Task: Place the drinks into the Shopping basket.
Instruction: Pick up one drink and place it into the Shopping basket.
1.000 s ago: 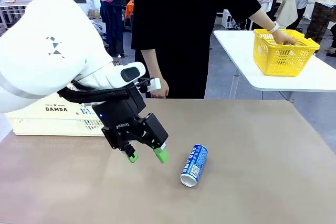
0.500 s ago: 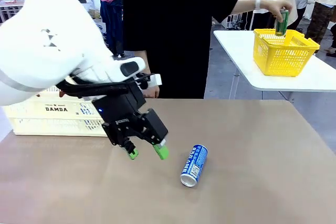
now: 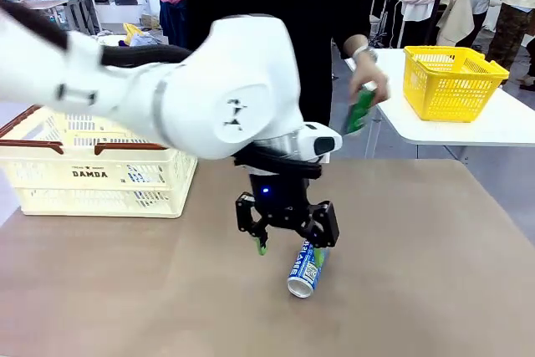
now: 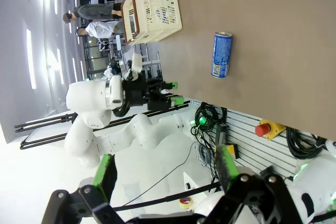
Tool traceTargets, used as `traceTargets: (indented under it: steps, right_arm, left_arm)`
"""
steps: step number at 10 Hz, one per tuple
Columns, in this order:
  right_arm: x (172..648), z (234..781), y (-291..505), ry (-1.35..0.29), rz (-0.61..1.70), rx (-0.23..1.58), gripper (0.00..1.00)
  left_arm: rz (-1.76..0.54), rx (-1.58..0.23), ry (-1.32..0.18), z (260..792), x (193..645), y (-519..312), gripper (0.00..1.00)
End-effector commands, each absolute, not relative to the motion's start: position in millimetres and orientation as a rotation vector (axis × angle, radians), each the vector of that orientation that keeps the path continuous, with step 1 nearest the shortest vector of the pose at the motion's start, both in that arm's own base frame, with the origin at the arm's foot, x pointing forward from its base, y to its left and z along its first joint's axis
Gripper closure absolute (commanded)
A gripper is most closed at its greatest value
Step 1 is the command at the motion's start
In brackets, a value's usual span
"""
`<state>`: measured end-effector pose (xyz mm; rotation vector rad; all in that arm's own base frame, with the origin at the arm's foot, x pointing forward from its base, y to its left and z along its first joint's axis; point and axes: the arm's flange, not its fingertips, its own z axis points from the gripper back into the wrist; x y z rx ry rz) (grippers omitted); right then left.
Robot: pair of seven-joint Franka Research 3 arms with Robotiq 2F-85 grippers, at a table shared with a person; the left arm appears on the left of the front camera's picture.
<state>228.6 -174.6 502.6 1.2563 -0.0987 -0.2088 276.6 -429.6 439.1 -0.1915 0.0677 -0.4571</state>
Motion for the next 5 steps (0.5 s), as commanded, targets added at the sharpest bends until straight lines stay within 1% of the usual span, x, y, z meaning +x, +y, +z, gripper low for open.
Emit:
traceTargets:
  steps: [1, 2, 3, 4, 5]
  right_arm:
    - [226, 503, -178, -0.102, -0.190, 1.247, 0.00]
    - [226, 503, -178, -0.102, -0.190, 1.247, 0.00]
    - [226, 503, -178, -0.102, -0.190, 1.247, 0.00]
    - [226, 503, -178, -0.102, -0.190, 1.247, 0.00]
    - [226, 503, -178, -0.102, -0.190, 1.247, 0.00]
  left_arm:
    - [-0.384, -0.107, 0.070, 437, 307, -463, 0.00]
    - [-0.372, -0.084, 0.085, 428, 323, -469, 0.00]
    - [-0.397, -0.150, 0.125, 432, 334, -456, 0.00]
    - [-0.474, -0.313, 0.139, 468, 329, -401, 0.00]
    - [-0.458, -0.377, 0.107, 510, 312, -336, 0.00]
